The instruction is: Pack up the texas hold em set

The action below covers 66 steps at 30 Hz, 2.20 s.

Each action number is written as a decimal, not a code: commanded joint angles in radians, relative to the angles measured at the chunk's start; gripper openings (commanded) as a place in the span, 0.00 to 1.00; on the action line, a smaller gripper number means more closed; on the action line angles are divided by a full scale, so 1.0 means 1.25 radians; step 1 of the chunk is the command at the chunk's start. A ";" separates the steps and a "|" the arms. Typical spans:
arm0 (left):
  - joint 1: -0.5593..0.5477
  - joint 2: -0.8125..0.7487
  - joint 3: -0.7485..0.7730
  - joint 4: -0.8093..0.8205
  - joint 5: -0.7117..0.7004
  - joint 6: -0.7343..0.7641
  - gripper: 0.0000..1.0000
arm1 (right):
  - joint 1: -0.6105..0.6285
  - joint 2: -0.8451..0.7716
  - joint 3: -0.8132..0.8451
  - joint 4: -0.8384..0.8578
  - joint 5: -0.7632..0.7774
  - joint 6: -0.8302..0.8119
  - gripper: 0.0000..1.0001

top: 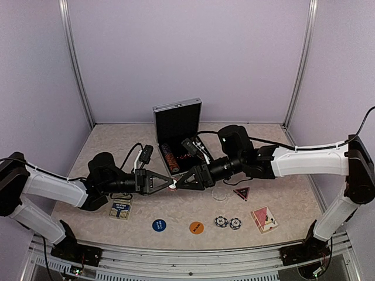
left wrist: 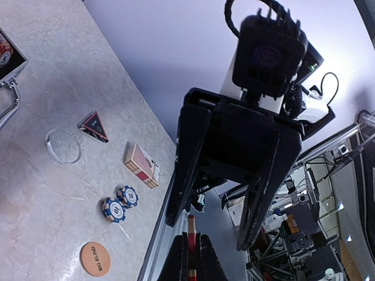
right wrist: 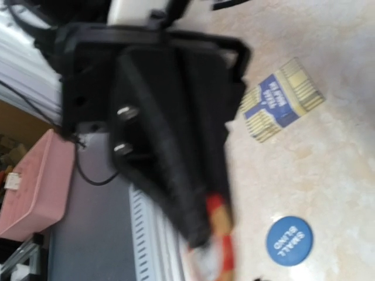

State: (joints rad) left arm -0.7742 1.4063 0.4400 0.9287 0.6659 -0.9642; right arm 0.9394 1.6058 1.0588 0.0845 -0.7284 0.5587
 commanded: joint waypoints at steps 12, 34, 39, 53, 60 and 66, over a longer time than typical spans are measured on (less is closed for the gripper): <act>-0.019 -0.045 0.033 -0.012 0.000 0.023 0.00 | -0.001 -0.009 0.041 -0.073 0.064 -0.074 0.45; -0.024 -0.021 0.034 0.012 -0.001 0.016 0.00 | 0.000 0.025 0.048 0.020 -0.068 -0.038 0.00; -0.019 -0.026 0.028 0.007 -0.006 0.016 0.30 | -0.002 0.011 0.089 -0.058 -0.033 -0.116 0.00; 0.041 -0.146 -0.033 -0.112 -0.052 0.021 0.99 | -0.038 0.055 0.299 -0.482 0.445 -0.618 0.00; 0.074 -0.238 -0.090 -0.193 -0.073 0.028 0.99 | -0.050 0.102 0.332 -0.490 0.767 -0.801 0.00; 0.086 -0.300 -0.120 -0.243 -0.082 0.027 0.99 | -0.067 0.175 0.332 -0.460 0.900 -0.920 0.00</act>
State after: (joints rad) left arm -0.6788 1.0752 0.3096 0.6849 0.5808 -0.9482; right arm 0.8795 1.7641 1.4528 -0.4988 0.2142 -0.4450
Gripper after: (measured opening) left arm 0.990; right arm 0.012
